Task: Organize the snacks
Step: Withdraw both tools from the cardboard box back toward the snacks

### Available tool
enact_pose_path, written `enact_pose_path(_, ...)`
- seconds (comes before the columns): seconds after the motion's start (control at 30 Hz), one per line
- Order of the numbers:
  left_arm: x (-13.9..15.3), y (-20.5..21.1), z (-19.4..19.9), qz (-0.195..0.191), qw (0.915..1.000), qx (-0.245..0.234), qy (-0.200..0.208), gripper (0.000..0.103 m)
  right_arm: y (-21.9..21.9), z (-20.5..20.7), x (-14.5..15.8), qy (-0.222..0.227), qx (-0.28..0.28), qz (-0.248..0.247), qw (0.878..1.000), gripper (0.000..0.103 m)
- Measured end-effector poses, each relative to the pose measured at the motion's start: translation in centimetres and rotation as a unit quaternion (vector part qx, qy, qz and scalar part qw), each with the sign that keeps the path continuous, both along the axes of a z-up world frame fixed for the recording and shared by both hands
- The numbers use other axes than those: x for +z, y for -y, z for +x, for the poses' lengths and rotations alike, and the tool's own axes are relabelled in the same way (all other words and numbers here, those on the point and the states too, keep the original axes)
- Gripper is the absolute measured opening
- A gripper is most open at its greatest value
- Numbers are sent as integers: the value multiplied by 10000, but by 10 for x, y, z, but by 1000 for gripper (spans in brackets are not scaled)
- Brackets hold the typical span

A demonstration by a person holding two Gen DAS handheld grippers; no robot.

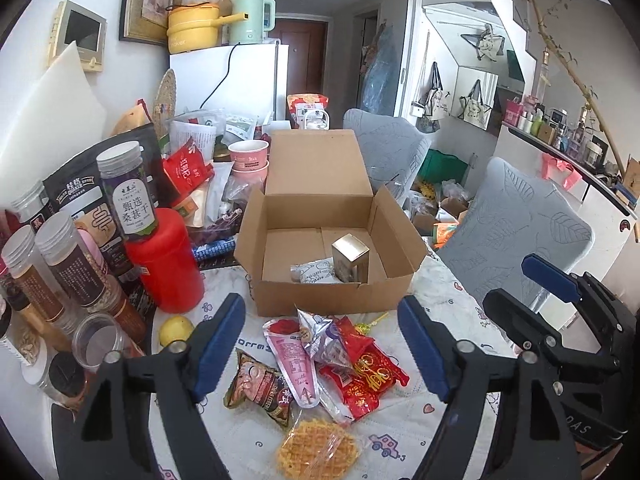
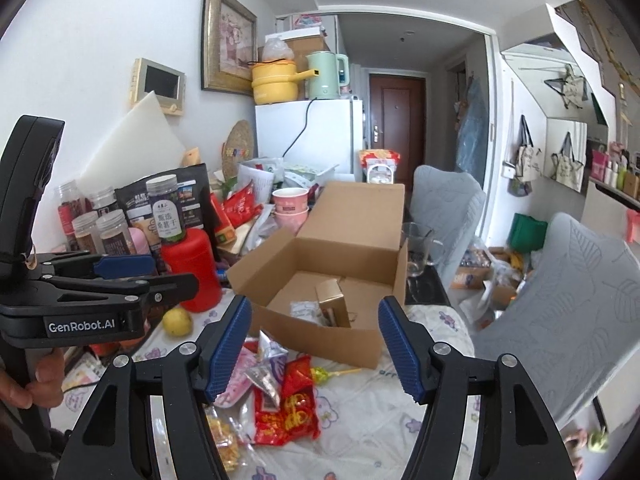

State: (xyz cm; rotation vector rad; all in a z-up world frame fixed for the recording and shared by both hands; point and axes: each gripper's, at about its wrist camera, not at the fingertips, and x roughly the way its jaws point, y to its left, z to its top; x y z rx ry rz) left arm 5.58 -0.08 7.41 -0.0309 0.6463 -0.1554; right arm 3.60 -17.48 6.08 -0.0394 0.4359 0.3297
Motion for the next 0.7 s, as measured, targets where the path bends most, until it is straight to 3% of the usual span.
enact_pose_path(0.27, -9, -7, -31, 34, 10000, -66, -60, 82, -3, -27, -6, -85, 81, 65, 9999, 75)
enact_pose_path(0.7, -59, -10, -48, -162, 9964, -448, -695, 82, -1, -52, -41, -524, 147, 183, 9984, 77)
